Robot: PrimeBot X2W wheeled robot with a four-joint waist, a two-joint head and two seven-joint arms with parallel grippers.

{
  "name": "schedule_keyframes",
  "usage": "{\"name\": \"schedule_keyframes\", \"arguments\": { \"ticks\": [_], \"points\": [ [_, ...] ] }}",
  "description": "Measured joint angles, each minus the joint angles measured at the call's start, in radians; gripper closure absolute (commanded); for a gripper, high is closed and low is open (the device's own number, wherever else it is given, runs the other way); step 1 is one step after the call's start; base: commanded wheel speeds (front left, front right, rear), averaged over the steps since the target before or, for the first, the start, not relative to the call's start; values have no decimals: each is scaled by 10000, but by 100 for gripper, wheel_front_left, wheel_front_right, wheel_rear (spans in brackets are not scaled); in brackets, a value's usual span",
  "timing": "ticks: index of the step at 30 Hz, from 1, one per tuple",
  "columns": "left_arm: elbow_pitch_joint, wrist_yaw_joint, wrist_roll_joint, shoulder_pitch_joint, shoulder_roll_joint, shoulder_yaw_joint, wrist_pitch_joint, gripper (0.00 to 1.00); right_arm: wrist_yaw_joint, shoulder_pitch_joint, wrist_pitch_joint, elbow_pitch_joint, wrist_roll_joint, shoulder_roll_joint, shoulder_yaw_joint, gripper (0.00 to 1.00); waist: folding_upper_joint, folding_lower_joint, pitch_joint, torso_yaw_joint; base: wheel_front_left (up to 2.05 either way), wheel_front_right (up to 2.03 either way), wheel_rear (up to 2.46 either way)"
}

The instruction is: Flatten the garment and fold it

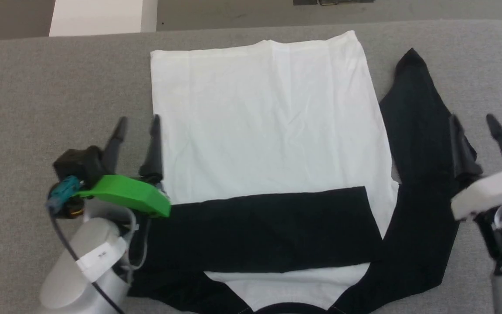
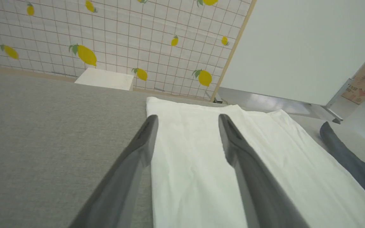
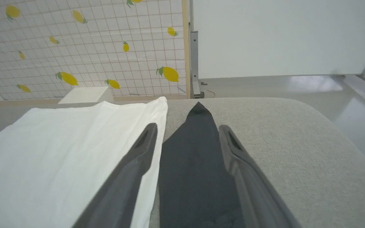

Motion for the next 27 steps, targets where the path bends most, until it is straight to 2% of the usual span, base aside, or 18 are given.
{"name": "schedule_keyframes", "arguments": {
  "ticks": [3,6,12,17,27],
  "points": [
    [-499,274,715,258,167,683,-29,0,0,-884,506,890,88,-347,-232,0,0,0,222,99,0,0,0],
    [-1254,305,1461,458,128,1442,-67,0,0,-1872,1066,1791,215,-631,-491,0,0,1,520,194,0,0,0],
    [-1923,50,2401,732,-322,2439,-75,0,0,-4079,2077,3753,362,-1007,-1018,0,0,2,1311,402,0,0,0],
    [-2123,-408,2738,750,-811,2865,-73,0,0,-5463,2673,5087,-86,-1279,-1465,0,0,2,2041,641,0,0,0],
    [-2543,-913,3409,746,-1513,3641,-73,0,0,-6871,3912,6291,-1221,-1538,-1795,0,0,3,3157,1182,0,0,0]
  ]
}}
